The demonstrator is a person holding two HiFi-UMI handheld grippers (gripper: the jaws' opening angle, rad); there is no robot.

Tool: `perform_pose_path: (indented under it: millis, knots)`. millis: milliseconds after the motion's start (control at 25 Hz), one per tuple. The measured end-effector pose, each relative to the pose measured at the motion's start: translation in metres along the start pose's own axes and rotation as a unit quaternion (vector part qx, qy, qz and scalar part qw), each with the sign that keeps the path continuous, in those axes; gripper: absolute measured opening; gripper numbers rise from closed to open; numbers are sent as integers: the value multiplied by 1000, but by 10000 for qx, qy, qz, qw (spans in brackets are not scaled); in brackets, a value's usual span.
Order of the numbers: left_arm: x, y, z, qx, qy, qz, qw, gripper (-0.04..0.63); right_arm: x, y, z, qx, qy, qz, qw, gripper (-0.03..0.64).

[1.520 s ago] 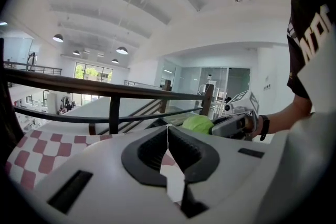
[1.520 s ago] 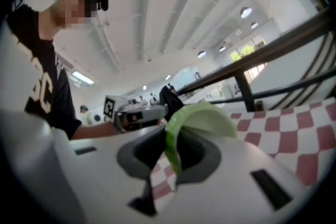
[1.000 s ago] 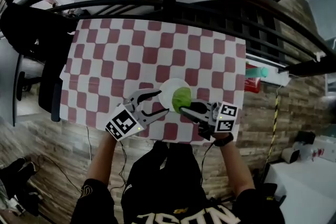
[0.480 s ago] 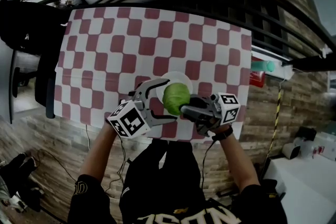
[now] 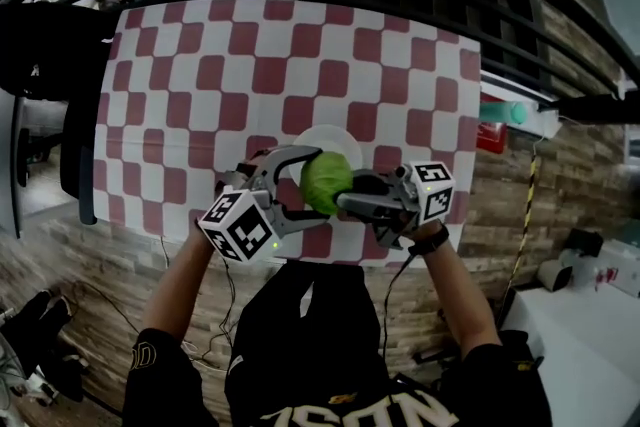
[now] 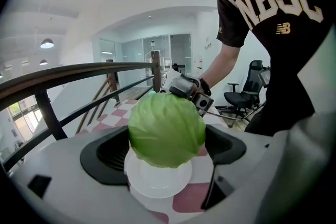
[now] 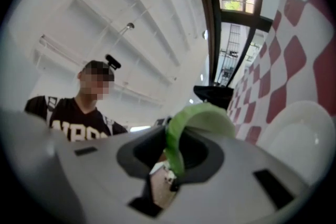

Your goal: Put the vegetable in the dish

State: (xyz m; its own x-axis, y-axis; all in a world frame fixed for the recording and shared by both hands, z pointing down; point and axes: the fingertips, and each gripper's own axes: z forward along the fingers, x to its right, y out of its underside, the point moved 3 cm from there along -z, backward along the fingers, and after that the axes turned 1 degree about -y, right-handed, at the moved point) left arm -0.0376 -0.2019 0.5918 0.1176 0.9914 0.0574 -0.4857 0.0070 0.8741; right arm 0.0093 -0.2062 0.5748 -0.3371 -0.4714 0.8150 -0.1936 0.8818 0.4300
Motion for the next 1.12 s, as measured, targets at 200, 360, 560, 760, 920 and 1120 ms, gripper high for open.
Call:
perform_pose_path:
  millis: [200, 360, 560, 760, 920, 1120]
  knots:
    - [0, 11, 9, -243, -78, -25, 9997, 469, 11, 4, -10, -806, 692, -273, 9940, 115]
    - [0, 19, 13, -402, -98, -128, 9991, 469, 16, 2, -30, -1329, 1192, -532, 9825, 140]
    - [-7, 35, 18, -770, -265, -325, 9962, 468, 20, -19, -65, -1702, 2098, -1224, 9550, 140]
    - [-9, 50, 30, -1156, -278, -691, 9905, 468, 12, -59, -79, -1122, 2976, -2336, 9188, 138]
    - [-12, 61, 42, -1560, -561, -630, 9841, 468, 13, -68, -78, -1000, 3390, -2936, 8882, 138]
    - [-14, 75, 58, -2152, -851, -998, 9677, 468, 17, -65, -70, -855, 3435, -3013, 8854, 138]
